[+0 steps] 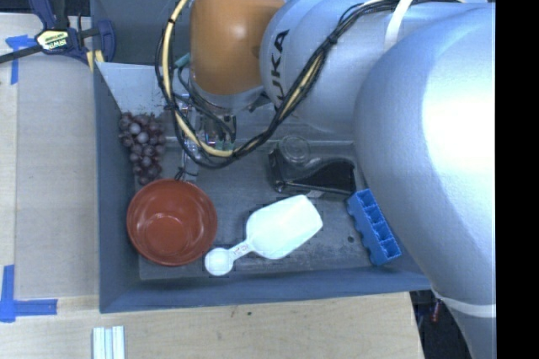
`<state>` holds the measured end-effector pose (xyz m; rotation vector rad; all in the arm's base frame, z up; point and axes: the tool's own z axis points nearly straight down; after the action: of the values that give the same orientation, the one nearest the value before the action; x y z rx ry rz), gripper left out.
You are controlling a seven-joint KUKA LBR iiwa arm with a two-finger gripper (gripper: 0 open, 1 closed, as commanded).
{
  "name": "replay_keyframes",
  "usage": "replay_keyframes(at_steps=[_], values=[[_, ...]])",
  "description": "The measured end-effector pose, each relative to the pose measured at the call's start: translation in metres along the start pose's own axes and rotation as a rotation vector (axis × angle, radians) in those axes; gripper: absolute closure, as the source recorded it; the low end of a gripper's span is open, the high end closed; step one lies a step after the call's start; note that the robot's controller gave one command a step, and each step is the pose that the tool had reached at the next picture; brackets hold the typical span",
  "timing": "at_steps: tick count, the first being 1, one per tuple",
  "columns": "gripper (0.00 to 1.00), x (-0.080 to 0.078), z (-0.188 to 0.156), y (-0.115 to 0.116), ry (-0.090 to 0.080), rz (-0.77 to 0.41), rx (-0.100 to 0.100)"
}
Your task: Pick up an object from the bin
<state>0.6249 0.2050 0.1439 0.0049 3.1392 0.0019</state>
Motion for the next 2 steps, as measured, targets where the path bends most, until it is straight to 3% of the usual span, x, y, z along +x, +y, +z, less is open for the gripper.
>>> replay_keyframes(at_steps=[1, 2], values=[[0.00, 0.000, 0.000, 0.000, 0.000, 0.000, 0.000], [0.00, 0.023, 0.057, 0.026, -0.012, -0.138, 0.002]])
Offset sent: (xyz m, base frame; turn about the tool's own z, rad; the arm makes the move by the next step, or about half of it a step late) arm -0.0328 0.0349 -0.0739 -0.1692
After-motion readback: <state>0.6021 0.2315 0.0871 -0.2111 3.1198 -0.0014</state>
